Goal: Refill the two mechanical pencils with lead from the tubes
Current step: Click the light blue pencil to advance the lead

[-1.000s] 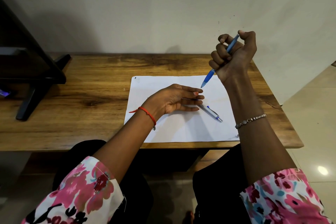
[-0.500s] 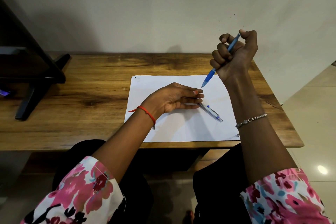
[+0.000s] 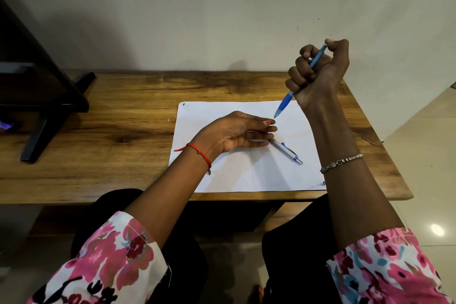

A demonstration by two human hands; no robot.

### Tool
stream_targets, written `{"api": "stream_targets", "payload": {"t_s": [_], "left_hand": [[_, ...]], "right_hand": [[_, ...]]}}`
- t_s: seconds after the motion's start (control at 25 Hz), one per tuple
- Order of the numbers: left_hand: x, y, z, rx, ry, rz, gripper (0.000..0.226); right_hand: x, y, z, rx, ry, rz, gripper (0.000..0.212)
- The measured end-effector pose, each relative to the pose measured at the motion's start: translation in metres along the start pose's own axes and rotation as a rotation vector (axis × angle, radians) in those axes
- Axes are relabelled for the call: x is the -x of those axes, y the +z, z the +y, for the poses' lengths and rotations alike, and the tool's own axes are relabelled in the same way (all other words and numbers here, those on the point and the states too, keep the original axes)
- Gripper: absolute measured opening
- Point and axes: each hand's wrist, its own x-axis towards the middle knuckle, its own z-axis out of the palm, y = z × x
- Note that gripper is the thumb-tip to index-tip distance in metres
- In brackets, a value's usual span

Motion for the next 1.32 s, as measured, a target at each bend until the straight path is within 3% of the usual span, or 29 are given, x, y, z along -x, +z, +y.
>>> {"api": "stream_targets", "payload": {"t_s": [1.32], "left_hand": [[0.0001, -0.0005, -0.0002, 0.017, 0.005, -0.013, 0.011]], "right_hand": [[0.0013, 0.0007, -0.0002, -0.033, -0.017, 0.025, 0.040]]}}
